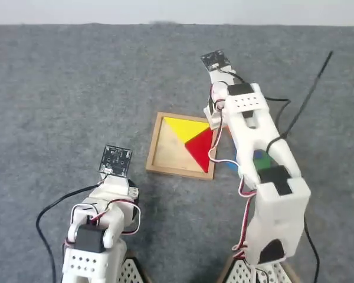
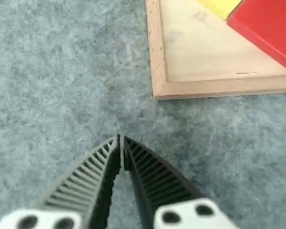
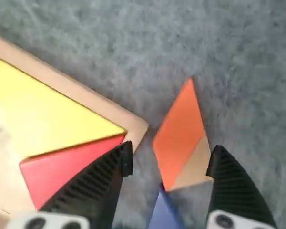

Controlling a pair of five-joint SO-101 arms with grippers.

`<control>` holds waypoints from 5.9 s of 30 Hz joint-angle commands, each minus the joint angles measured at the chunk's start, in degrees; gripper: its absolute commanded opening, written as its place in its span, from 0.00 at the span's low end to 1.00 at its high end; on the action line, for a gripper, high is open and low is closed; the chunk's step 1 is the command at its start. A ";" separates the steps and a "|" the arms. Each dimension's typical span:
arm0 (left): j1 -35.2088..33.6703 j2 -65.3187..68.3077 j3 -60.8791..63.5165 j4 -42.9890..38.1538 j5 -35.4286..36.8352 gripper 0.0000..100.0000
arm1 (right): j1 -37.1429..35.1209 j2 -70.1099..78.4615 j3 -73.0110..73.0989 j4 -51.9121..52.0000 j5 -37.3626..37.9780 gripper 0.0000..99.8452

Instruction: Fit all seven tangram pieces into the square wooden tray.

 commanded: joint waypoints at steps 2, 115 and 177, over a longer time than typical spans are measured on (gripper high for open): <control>0.09 -0.70 -0.75 0.35 0.70 0.01 | -1.36 1.36 -4.57 0.40 0.97 0.27; 0.09 -0.70 -0.75 0.35 0.70 0.01 | -3.82 -2.86 -15.21 10.07 -7.21 0.08; 0.09 -0.70 -0.75 0.35 0.70 0.01 | -15.96 -41.01 49.23 -23.87 -0.97 0.02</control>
